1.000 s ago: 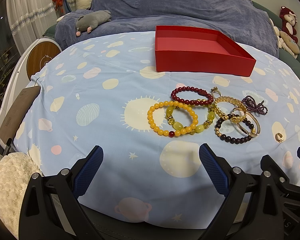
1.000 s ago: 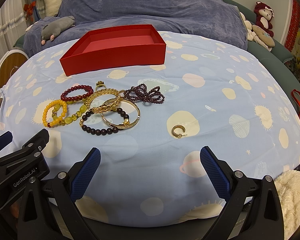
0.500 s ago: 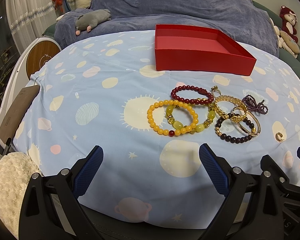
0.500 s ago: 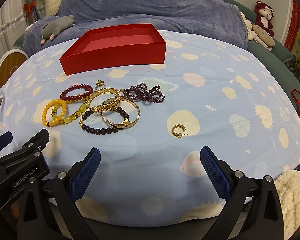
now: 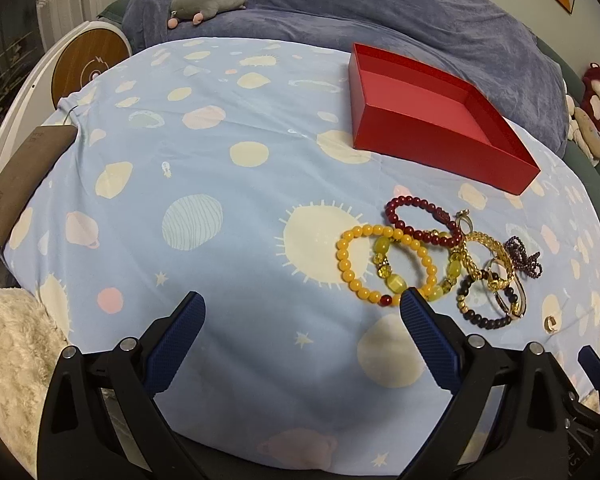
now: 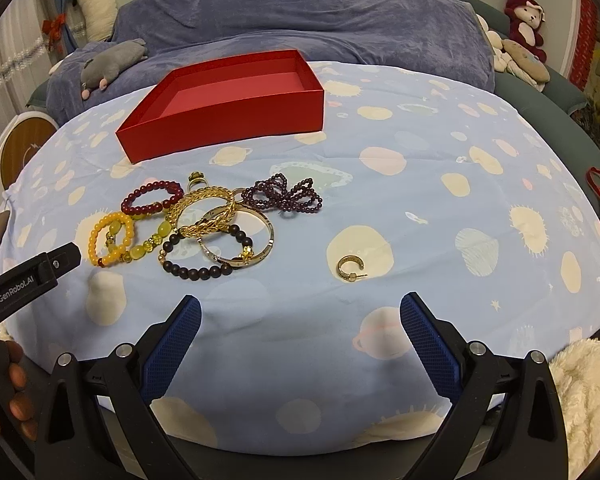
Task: Organize jewelry
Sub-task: 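Grasp the yellow amber bead bracelet with the left tool while the right tool grasps the purple beaded bow, then carry both pieces into the red box and open both tools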
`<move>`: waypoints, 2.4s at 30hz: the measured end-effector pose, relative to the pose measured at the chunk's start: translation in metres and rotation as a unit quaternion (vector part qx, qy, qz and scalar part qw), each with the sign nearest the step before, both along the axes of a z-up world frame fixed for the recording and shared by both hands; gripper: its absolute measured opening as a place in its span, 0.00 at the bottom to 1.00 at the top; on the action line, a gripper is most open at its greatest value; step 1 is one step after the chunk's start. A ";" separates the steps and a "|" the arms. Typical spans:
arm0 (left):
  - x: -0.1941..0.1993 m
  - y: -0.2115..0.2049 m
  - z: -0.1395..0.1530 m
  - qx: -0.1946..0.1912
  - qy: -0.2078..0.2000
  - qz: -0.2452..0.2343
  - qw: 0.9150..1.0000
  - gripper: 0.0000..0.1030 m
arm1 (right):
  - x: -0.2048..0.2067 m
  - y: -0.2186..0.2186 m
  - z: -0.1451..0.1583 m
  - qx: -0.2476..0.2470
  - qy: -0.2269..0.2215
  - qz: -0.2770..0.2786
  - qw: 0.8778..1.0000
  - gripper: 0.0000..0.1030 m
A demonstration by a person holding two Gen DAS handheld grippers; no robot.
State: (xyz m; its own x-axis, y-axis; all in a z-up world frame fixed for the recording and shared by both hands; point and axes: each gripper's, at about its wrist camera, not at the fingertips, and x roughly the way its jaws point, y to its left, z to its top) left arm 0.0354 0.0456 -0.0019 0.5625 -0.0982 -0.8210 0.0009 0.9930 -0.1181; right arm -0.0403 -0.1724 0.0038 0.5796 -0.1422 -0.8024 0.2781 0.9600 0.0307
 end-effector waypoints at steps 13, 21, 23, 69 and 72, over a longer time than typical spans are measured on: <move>0.034 -0.028 -0.014 0.019 0.022 -0.060 0.998 0.55 | 0.027 -0.022 0.006 0.016 0.016 -0.015 1.000 0.93; 0.035 -0.034 -0.011 -0.025 0.025 -0.093 0.995 0.11 | 0.072 -0.027 0.000 0.036 0.036 0.000 0.999 0.78; 0.034 -0.034 -0.009 -0.030 0.020 -0.094 0.995 0.07 | 0.083 -0.026 -0.002 0.040 0.041 0.003 0.998 0.73; 0.191 -0.101 0.140 -0.124 -0.080 -0.193 0.970 0.07 | 0.245 -0.055 0.095 0.101 -0.043 0.090 0.990 0.09; 0.232 -0.108 0.123 -0.128 -0.068 -0.185 0.972 0.07 | 0.284 -0.052 0.085 0.094 -0.034 0.096 0.990 0.09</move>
State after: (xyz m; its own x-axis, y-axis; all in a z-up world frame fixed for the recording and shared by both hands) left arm 0.2676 -0.0621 0.1207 0.5513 -0.5065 -0.6630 0.3862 0.8593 -0.3353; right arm 0.2439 -0.2244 0.0893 0.6349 0.1239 -0.7626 0.0816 0.9708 0.2257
